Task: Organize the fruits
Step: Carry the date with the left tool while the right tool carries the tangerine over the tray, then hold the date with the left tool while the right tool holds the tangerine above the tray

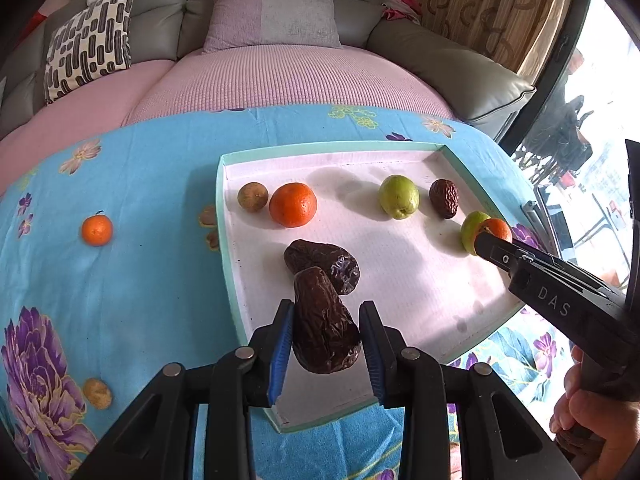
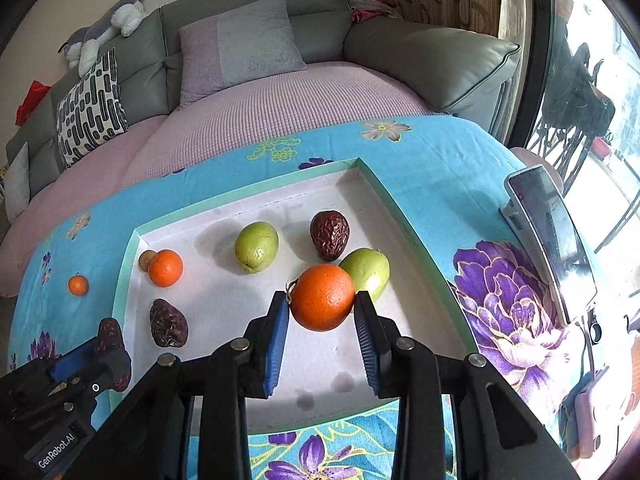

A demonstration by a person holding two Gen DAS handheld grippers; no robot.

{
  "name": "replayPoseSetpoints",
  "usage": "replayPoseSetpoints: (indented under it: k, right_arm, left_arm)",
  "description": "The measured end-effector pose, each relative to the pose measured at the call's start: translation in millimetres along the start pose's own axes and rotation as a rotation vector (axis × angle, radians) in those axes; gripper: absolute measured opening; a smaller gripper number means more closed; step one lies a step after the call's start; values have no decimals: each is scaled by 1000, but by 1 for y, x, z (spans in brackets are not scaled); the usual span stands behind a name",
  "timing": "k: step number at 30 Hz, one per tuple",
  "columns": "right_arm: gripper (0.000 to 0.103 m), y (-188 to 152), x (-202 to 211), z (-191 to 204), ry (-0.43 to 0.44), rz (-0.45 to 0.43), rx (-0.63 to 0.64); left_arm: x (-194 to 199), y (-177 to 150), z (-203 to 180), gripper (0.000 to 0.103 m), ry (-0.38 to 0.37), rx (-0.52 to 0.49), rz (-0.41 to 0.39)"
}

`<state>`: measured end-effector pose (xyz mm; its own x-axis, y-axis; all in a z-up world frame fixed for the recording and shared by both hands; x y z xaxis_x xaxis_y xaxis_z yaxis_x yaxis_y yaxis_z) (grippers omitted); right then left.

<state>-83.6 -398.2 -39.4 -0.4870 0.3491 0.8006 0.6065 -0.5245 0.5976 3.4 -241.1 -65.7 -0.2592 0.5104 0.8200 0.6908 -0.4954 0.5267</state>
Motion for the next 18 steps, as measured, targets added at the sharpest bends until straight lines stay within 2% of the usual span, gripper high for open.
replayPoseSetpoints:
  k: [8,18]
  right_arm:
    - [35,-11,-23,10,30,74,34]
    - [35,-20,-34,-2,20,117,21]
  left_arm:
    - [-10,-6,2,35,27,-9,34]
    - [-21,-13,2,35,46,-13,64]
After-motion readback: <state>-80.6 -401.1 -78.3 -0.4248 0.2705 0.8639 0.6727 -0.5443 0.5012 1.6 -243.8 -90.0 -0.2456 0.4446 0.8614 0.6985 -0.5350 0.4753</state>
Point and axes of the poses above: each gripper's, at about its wrist camera, not at the fingertips, and x roughly against the way its jaws point, z to its left, y to its top, the point moved 6 cm from there along -x, roughly the way its jaws point, and after that the axes turned 3 degrees about -y, right-handed, at the moved point
